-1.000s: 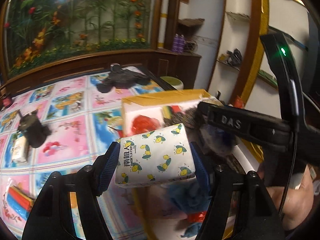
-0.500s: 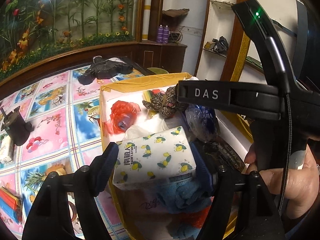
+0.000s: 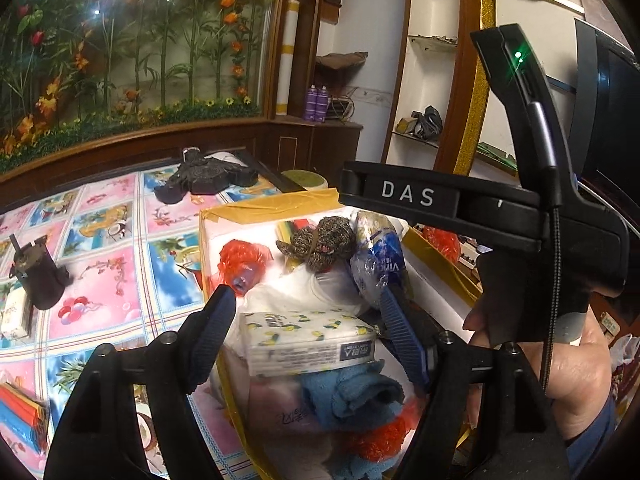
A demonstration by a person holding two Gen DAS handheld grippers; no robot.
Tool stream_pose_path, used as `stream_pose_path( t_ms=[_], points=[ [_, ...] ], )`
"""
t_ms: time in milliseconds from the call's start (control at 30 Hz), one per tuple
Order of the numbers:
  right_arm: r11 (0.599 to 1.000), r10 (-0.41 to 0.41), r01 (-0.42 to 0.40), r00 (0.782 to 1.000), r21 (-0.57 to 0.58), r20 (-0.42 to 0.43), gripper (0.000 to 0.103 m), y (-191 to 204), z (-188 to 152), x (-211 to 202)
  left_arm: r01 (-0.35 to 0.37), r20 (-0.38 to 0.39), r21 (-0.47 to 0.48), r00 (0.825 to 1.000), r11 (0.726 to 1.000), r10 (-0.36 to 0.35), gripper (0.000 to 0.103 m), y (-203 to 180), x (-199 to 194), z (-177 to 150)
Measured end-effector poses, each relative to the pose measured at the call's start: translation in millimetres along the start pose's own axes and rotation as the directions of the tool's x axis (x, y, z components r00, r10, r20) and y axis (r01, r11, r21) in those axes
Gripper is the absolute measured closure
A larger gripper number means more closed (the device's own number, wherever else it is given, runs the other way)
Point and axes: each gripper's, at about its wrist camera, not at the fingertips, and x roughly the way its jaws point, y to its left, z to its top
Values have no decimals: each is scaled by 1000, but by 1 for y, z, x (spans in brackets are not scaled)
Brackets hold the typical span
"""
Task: Organize soft objects
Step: 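Lower the tissue pack and Vinda bag into the white box and open both tools, then move both open tools back from the box over the tablecloth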
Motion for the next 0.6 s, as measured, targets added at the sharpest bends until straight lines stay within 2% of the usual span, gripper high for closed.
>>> stream_pose_path(
  t_ms=[167, 333, 600],
  points=[
    [1000, 3, -3, 1000, -1, -2, 20, 0, -4, -1, -38, 1, -22, 999, 999, 38, 29, 11, -3, 1],
    [1000, 11, -11, 1000, -27, 8, 20, 7, -5, -4, -79, -21, -83, 997, 993, 77, 29, 37, -7, 2],
    [999, 18, -18, 1000, -46, 4, 20, 12, -5, -3, -207, -57, -168, 978, 964, 201, 29, 90, -17, -4]
  ],
)
